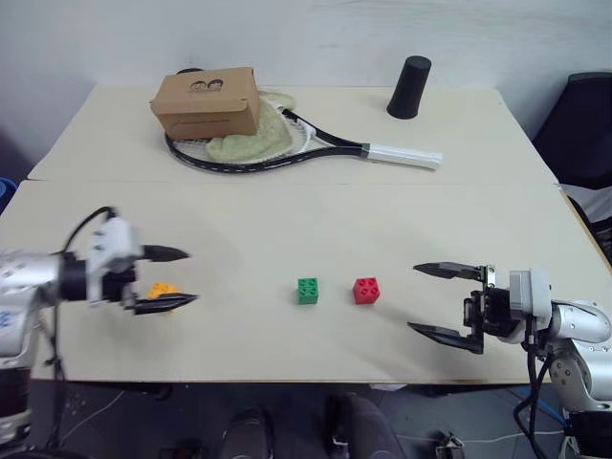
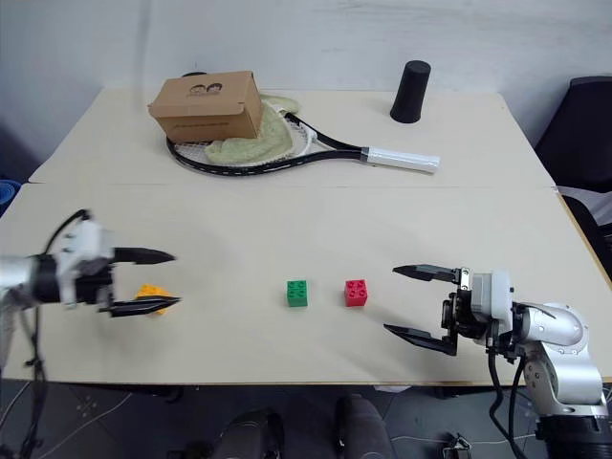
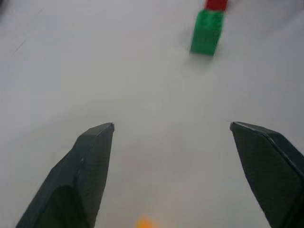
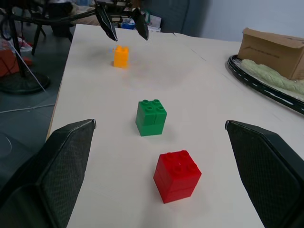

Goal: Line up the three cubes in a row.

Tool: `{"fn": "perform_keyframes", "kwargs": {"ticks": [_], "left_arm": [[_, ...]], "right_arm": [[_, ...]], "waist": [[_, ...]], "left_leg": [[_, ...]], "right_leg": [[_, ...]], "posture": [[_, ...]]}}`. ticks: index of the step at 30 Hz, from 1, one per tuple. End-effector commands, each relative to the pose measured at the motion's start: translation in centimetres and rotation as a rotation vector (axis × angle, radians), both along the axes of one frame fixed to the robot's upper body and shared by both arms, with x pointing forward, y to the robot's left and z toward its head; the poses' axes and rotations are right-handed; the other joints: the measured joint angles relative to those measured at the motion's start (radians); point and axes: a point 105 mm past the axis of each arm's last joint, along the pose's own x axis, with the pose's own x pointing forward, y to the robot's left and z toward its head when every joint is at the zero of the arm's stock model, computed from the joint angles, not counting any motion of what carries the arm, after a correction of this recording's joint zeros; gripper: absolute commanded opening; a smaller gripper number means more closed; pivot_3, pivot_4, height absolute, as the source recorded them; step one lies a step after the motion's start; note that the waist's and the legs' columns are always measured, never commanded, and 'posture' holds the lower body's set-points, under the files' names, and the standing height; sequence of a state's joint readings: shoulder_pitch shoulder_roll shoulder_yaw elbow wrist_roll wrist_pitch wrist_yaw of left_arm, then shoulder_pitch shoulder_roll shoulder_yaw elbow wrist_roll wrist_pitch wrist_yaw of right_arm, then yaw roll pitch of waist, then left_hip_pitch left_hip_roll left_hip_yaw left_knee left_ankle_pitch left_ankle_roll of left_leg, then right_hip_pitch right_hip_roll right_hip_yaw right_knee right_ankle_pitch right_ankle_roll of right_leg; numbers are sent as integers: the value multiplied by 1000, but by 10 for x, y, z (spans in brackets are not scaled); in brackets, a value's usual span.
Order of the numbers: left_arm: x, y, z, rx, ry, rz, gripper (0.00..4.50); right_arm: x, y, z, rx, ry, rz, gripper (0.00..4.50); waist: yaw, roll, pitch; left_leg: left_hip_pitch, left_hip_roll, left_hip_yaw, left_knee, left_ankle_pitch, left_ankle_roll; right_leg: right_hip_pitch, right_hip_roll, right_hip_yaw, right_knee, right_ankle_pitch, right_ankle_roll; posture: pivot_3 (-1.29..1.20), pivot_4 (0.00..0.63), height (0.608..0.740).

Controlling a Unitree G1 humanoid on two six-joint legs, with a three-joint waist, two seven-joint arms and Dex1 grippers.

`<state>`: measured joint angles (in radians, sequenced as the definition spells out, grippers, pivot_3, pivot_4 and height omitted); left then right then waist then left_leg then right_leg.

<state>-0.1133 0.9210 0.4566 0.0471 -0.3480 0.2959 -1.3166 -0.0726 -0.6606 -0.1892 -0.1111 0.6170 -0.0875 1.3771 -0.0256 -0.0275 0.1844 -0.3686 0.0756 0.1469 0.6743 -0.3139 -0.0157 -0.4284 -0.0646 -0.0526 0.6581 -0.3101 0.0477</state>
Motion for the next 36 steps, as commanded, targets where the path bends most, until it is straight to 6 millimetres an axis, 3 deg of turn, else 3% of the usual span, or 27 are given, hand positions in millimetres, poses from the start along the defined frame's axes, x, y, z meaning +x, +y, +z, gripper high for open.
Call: {"fn": "perform_keyframes", "kwargs": {"ticks": [1,4,7,11,19,22,28,36], "left_arm": [[-27,64,11,-49,-72,245,4482],[-57,106,-14,-24,56,410,4482],[-69,113,-18,-40,84,449,4482],[-66,92,-18,-61,53,396,4482],[-40,17,-12,-304,-111,430,4482],[-33,-4,-34,-333,-113,518,4482],[-16,-18,-67,-343,-104,655,4482],[-14,-19,-72,-299,-116,624,2084]], "right_arm": [[-3,14,7,54,-24,53,4500],[-4,30,8,92,-43,84,4500],[-4,39,11,114,-65,101,4500],[-3,40,13,114,-77,101,4500],[-2,31,13,78,-99,99,4500],[-1,31,13,81,-103,97,4500],[-1,33,12,86,-92,101,4500],[1,28,11,70,-90,79,4500]], "waist": [[-3,0,0],[-4,0,0],[-2,-1,0],[8,-2,-1],[-2,-2,-1],[-6,-2,-1],[-2,-2,-2],[-2,-2,-2]], "left_leg": [[0,1,0,0,-1,0],[1,2,1,0,-4,0],[1,3,1,-1,-6,0],[0,2,0,0,-10,5],[1,0,0,-1,-10,5],[3,1,1,-2,-9,4],[7,-1,2,-5,-9,4],[7,-1,2,-6,-9,4]], "right_leg": [[0,0,0,0,0,0],[0,0,-2,0,-1,-2],[-1,-1,-2,0,-1,-3],[0,-5,-6,-1,-1,-3],[1,-7,-5,0,-1,-2],[1,-5,-4,1,-1,-2],[3,-4,-1,0,-1,-2],[3,-4,-1,-1,-1,-2]], "posture": [[0,150,740],[0,150,740],[0,150,740],[0,150,740],[0,150,740],[0,150,740],[0,150,740],[0,150,740]]}}
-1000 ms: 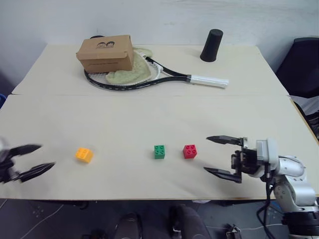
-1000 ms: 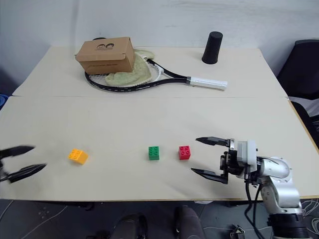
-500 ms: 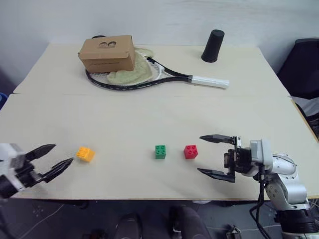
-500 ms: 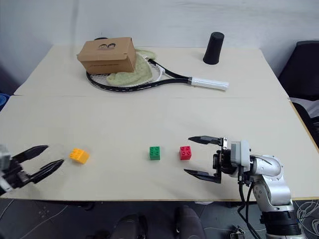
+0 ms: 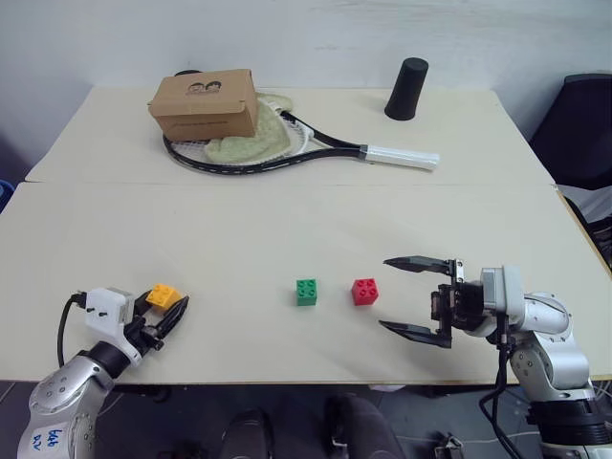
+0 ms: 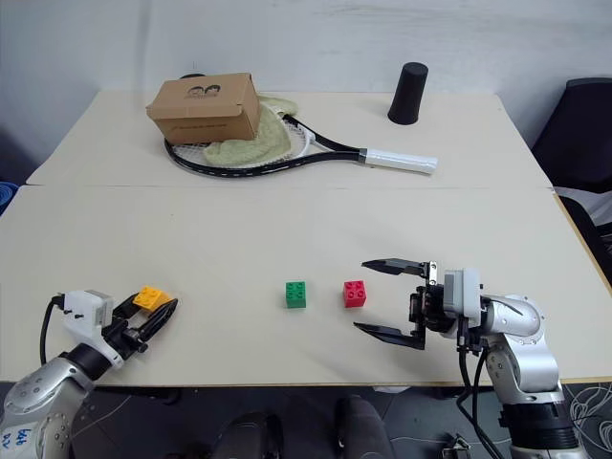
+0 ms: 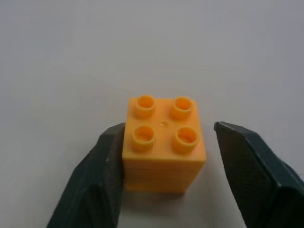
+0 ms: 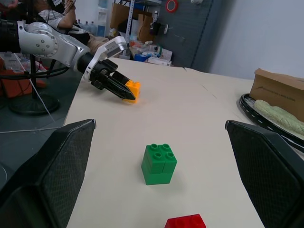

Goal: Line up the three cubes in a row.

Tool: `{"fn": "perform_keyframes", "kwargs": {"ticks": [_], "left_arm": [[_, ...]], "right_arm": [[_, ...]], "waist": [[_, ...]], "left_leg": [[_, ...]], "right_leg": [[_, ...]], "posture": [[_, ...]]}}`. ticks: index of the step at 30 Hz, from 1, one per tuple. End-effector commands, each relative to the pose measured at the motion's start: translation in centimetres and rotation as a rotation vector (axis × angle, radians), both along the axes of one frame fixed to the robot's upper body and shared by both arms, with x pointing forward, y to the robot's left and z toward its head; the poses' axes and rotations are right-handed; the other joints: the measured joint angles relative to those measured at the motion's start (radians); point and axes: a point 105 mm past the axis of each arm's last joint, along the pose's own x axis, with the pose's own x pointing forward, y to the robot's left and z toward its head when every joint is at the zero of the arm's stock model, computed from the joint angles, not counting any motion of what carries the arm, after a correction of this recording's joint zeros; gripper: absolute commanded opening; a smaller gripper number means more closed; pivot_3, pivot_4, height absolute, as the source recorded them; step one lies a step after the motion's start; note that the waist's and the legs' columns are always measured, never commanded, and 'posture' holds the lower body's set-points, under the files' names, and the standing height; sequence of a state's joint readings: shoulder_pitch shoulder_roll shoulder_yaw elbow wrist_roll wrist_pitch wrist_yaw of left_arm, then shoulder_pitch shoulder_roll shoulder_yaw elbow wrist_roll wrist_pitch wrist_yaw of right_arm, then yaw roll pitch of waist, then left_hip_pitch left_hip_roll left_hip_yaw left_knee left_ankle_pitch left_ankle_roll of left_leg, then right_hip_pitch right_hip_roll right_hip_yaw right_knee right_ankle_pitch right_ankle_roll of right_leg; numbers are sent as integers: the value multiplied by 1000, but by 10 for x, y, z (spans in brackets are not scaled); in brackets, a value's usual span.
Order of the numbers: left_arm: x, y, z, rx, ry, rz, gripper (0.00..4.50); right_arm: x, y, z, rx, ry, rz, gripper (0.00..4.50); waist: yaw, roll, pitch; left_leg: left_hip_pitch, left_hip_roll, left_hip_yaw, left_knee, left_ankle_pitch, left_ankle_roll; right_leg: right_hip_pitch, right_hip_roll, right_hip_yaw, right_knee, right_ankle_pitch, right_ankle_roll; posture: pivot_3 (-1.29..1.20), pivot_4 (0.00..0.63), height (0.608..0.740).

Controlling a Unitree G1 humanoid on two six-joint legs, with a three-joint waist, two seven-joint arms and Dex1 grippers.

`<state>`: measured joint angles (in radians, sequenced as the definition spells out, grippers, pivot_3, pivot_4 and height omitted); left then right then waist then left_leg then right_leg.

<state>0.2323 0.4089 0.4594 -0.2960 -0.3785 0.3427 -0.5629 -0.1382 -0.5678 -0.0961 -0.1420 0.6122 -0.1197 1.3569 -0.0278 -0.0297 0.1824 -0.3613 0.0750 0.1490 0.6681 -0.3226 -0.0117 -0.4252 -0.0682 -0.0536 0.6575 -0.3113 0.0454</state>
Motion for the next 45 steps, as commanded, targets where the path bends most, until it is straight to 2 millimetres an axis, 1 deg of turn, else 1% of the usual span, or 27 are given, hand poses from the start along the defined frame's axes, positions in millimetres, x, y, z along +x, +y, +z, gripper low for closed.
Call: {"fn": "perform_keyframes", "kwargs": {"ticks": [1,2,5,6,8,12,14,16,18,21,26,30,33,40,42,45], "left_arm": [[0,1,5,40,-20,-45,1876],[0,0,5,43,-21,-70,1552],[-9,-18,23,20,-86,-333,1512],[-14,-24,26,33,-60,-450,1512],[-12,-33,32,128,-15,-643,1512],[9,-54,44,292,-42,-948,1512],[19,-63,41,363,-17,-1087,1512],[29,-68,38,408,-5,-1174,1512],[40,-75,36,419,-7,-1231,1512],[50,-80,30,429,-2,-1278,1512],[64,-86,27,409,-34,-1270,1512],[64,-91,24,393,-21,-1309,1512],[66,-94,22,390,-22,-1306,1512],[64,-95,16,359,26,-1322,1512],[65,-92,18,362,24,-1297,2239],[66,-83,23,375,18,-1260,2915]], "right_arm": [[-1,-6,3,-9,-25,-23,4500],[-1,-5,3,-11,-26,-25,4500],[-2,-8,5,-16,-27,-40,4500],[-2,-10,5,-24,-27,-44,4500],[-1,-15,5,-44,-26,-54,4500],[1,-24,5,-72,-25,-72,4500],[-2,-27,5,-90,-21,-74,4500],[-7,-31,5,-107,-17,-84,4500],[-11,-37,6,-120,-13,-107,4500],[-17,-40,6,-126,-6,-129,4500],[-23,-41,5,-123,-1,-163,4500],[-26,-41,4,-126,2,-180,4500],[-26,-41,4,-125,2,-187,4500],[-25,-39,2,-121,6,-190,4500],[-24,-39,2,-120,6,-188,4500],[-22,-38,2,-117,4,-181,4500]], "waist": [[0,0,0],[0,0,0],[0,0,0],[0,0,0],[3,0,0],[13,2,0],[17,3,0],[23,3,0],[21,3,0],[20,2,0],[20,2,1],[24,2,1],[25,2,1],[24,2,1],[23,2,1],[23,2,1]], "left_leg": [[0,0,0,0,0,0],[0,0,0,0,0,0],[0,0,0,0,0,0],[0,0,1,0,0,0],[0,0,1,0,0,0],[1,-1,0,-1,1,0],[1,-2,1,-1,1,0],[1,-2,3,-1,4,-5],[1,-4,6,-2,4,-6],[0,-3,7,-1,4,-6],[1,-3,8,0,4,-6],[1,-3,7,0,4,-6],[1,-3,7,0,4,-6],[1,-3,7,0,4,-6],[1,-3,7,0,4,-6],[1,-3,7,0,4,-6]], "right_leg": [[0,0,0,0,0,0],[0,0,0,0,0,0],[0,0,0,0,0,0],[0,0,0,0,0,0],[0,0,0,0,0,-1],[1,0,-1,-1,0,-1],[1,0,-1,-1,0,0],[1,3,0,-2,0,0],[-1,6,0,-3,0,0],[-3,8,0,-3,0,0],[-2,7,1,-2,0,1],[-2,7,2,-1,1,1],[-2,7,2,-2,1,2],[-2,7,2,-1,1,2],[-2,7,2,-1,1,2],[-2,7,2,-1,1,2]], "posture": [[0,150,740],[0,150,740],[0,150,740],[0,150,740],[0,150,740],[0,150,740],[0,150,740],[0,150,740],[0,150,740],[0,150,740],[0,150,740],[0,150,740],[0,150,740],[0,150,740],[0,150,740],[0,150,740]]}}
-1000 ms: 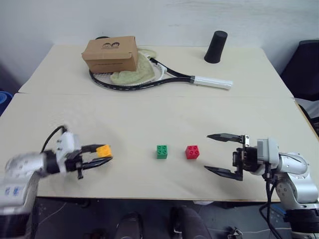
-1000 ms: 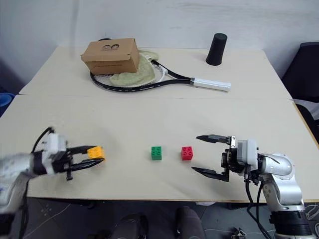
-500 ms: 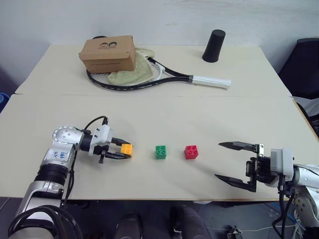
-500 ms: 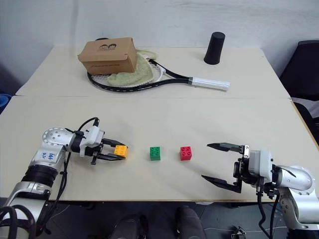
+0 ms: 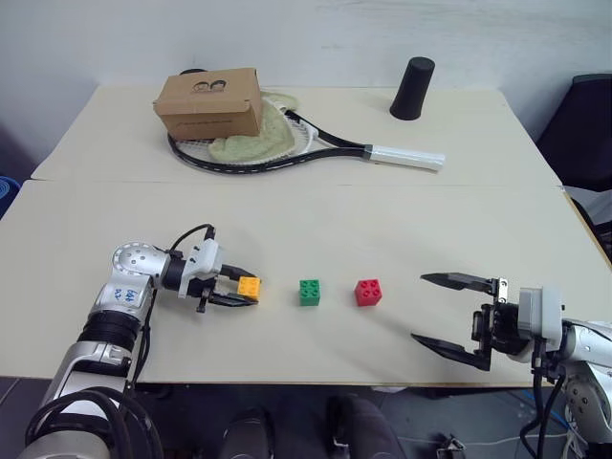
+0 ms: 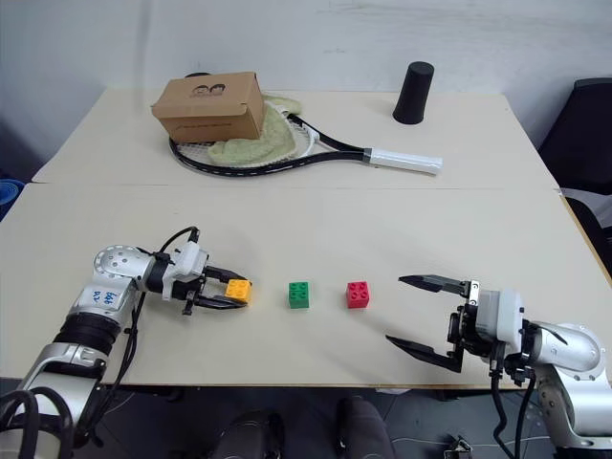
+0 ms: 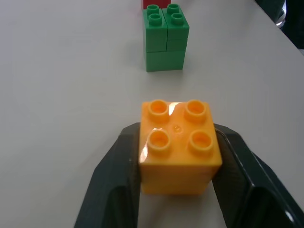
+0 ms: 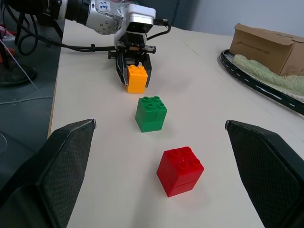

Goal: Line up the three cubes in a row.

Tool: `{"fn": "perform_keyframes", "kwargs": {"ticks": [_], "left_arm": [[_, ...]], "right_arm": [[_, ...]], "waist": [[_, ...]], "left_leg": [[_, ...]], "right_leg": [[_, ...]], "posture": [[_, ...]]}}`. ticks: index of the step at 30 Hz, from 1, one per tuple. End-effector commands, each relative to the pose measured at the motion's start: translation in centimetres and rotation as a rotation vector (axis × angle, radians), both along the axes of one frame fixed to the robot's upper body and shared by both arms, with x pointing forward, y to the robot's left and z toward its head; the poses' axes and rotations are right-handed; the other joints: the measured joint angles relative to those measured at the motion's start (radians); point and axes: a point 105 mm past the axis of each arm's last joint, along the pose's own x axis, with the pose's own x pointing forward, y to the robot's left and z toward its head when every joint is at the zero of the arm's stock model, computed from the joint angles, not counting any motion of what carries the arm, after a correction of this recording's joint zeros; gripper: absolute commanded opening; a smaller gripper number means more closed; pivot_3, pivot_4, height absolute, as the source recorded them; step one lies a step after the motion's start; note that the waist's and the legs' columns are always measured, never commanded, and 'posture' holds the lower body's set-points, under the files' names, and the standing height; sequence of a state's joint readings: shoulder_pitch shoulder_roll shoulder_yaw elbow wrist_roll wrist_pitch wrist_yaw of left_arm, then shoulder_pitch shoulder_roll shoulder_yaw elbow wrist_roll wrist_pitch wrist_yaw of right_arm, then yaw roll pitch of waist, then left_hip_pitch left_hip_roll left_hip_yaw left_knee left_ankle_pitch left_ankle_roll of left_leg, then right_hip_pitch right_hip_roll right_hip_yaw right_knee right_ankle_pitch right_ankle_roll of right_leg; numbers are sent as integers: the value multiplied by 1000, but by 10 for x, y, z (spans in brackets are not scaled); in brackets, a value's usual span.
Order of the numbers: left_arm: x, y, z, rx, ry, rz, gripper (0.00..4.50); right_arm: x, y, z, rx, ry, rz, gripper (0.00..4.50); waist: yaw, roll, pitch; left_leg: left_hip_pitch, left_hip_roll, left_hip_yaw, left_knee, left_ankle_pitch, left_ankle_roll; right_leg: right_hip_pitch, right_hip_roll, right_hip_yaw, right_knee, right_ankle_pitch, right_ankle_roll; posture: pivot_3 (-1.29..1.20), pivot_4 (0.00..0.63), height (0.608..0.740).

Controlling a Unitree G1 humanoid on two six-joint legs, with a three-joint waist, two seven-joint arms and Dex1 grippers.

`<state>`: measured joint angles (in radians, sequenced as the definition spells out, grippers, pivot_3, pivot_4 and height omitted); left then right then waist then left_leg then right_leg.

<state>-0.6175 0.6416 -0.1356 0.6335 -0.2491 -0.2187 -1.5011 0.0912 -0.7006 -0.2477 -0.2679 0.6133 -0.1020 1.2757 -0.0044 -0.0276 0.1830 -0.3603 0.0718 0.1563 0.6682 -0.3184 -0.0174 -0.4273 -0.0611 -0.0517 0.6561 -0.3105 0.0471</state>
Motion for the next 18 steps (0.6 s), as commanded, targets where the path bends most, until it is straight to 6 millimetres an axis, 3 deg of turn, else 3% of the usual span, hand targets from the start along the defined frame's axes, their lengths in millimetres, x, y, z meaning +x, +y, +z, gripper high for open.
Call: {"fn": "perform_keyframes", "kwargs": {"ticks": [1,6,11,15,18], "left_arm": [[-6,14,9,22,-11,-4,3239],[-18,53,26,33,-114,124,4480],[-37,88,52,61,-197,264,4480],[-49,101,70,64,-217,345,4480],[-62,104,69,83,-173,359,4480]], "right_arm": [[0,1,8,-1,-39,14,4500],[4,-3,12,-11,-45,34,4500],[12,-29,19,-116,-29,20,4500],[20,-46,24,-241,-16,52,4500],[21,-56,21,-309,21,68,4500]], "waist": [[-1,0,0],[-20,0,0],[-23,0,0],[-23,0,0],[-23,1,0]], "left_leg": [[0,0,0,0,0,0],[0,5,0,-1,0,0],[0,7,0,-1,0,0],[0,6,0,-1,-1,1],[1,7,0,-2,-1,1]], "right_leg": [[0,0,0,0,0,0],[0,0,2,0,0,0],[0,-1,4,0,-1,-1],[0,-1,4,0,-1,-1],[0,-1,4,-1,-1,-2]], "posture": [[0,150,740],[0,150,740],[0,150,740],[0,150,740],[0,150,740]]}}
